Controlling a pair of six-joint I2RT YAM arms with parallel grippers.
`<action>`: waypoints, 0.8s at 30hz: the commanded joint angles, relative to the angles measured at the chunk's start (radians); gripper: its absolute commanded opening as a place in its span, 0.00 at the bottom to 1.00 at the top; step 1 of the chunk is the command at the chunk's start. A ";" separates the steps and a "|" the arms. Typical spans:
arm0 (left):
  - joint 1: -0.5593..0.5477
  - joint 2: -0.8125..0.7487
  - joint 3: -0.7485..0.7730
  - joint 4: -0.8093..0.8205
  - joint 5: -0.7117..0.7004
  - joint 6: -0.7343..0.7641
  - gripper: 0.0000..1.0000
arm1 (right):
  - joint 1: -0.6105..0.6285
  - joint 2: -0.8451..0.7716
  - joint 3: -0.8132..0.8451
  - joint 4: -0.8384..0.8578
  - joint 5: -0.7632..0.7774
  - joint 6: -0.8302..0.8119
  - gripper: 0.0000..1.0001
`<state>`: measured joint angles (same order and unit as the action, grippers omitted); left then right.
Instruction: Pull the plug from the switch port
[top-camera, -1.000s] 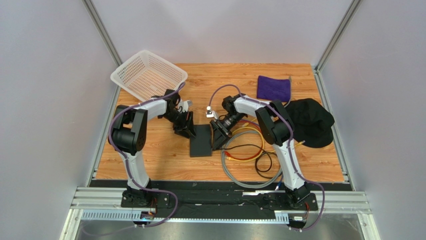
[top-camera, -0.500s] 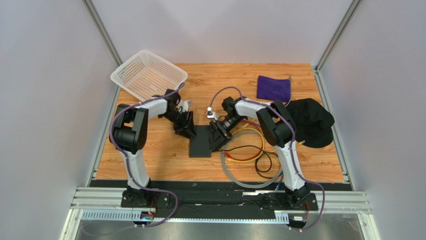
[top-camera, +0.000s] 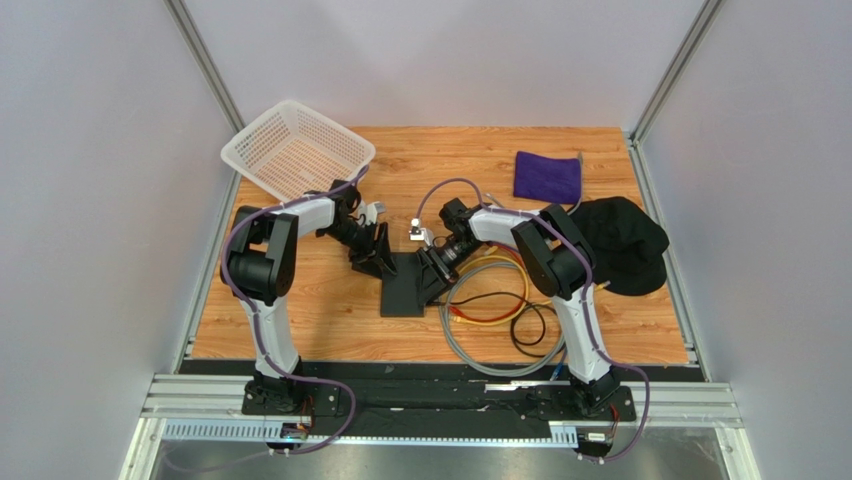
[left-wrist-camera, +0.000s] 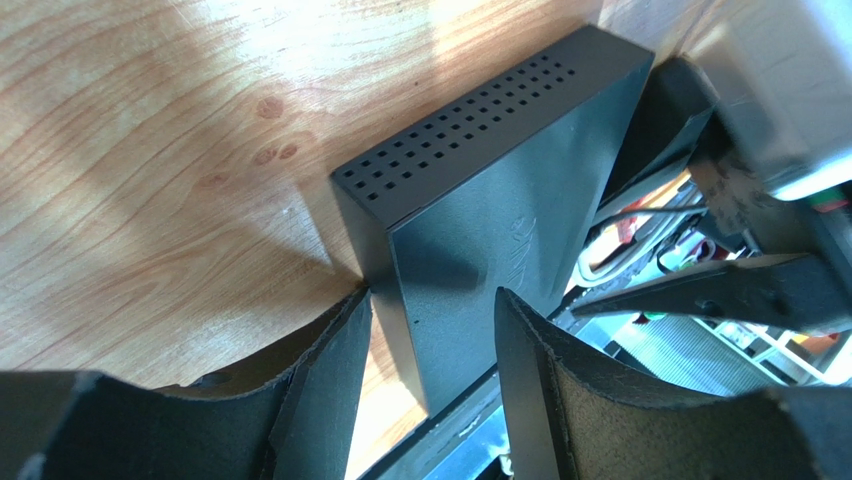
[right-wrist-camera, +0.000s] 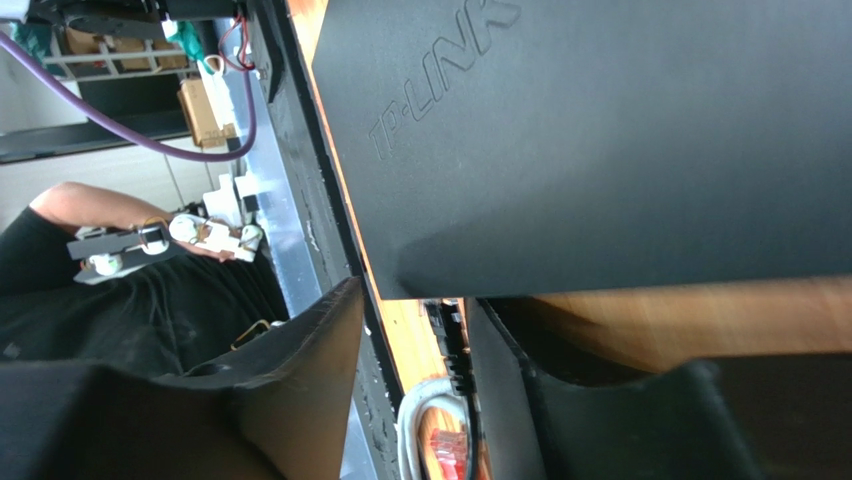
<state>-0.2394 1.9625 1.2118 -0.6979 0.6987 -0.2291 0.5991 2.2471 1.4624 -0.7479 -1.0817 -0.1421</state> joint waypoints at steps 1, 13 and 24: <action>-0.006 0.050 -0.011 0.006 -0.074 0.030 0.59 | 0.033 0.120 -0.056 0.148 0.188 -0.108 0.45; 0.000 0.070 -0.009 0.000 -0.065 0.051 0.59 | 0.033 0.180 0.021 -0.054 0.017 -0.318 0.50; 0.000 0.078 0.005 -0.008 -0.065 0.060 0.58 | 0.033 0.166 -0.001 -0.048 0.023 -0.347 0.24</action>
<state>-0.2283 1.9888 1.2316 -0.7464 0.7174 -0.2207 0.5999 2.3177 1.5166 -0.8799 -1.1938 -0.3710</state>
